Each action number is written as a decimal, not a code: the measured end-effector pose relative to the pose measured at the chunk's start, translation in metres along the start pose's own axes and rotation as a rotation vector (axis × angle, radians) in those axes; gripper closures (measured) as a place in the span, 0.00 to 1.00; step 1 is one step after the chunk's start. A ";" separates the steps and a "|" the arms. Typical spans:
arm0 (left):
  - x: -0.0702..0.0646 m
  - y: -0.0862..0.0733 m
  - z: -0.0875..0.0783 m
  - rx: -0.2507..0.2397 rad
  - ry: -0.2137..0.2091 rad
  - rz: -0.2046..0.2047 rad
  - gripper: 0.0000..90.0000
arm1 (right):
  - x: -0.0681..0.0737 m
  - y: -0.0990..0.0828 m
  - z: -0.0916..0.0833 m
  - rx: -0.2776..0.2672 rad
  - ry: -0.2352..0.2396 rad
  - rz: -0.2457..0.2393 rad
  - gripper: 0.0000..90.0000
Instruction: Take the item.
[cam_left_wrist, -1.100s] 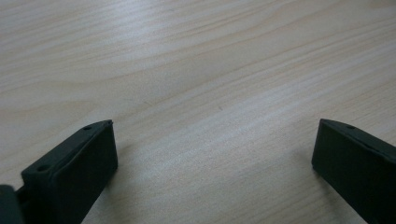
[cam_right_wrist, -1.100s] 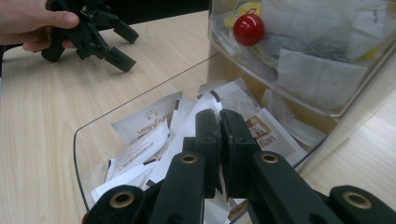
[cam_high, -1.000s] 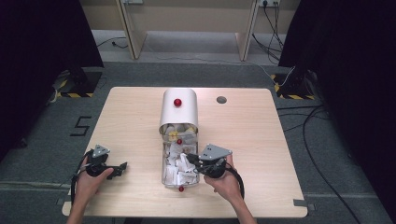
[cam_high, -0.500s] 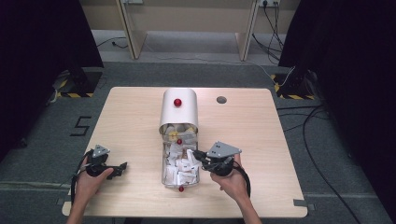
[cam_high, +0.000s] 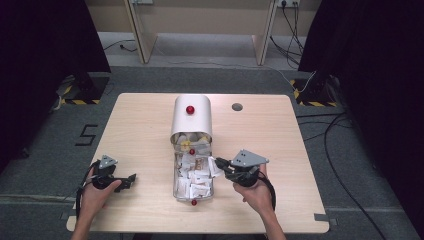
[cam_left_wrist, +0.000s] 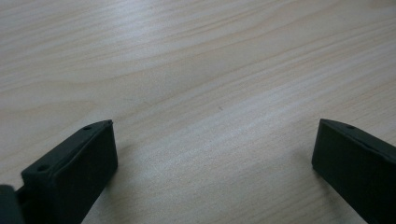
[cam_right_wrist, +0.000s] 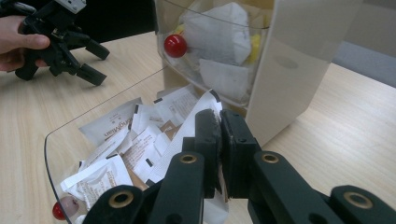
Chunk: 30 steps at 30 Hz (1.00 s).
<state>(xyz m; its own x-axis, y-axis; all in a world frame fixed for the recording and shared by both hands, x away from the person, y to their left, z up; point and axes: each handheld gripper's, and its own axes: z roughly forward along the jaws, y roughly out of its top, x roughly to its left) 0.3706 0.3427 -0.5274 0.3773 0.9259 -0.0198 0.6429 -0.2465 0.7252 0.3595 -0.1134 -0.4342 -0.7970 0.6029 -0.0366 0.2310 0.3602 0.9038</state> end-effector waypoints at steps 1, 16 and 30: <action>0.000 0.000 0.000 -0.001 0.000 -0.002 0.00 | -0.001 0.000 -0.001 -0.003 -0.004 0.000 0.96; 0.000 0.000 0.000 -0.002 0.000 -0.002 0.00 | -0.015 0.000 -0.015 -0.025 -0.049 0.025 0.96; 0.000 0.000 0.000 -0.002 0.000 -0.002 0.00 | -0.035 -0.008 -0.028 -0.031 -0.111 0.061 0.96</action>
<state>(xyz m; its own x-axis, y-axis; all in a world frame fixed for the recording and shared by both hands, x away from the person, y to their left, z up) 0.3706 0.3425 -0.5275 0.3761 0.9263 -0.0213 0.6425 -0.2441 0.7264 0.3699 -0.1567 -0.4282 -0.7148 0.6988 -0.0269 0.2583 0.2996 0.9184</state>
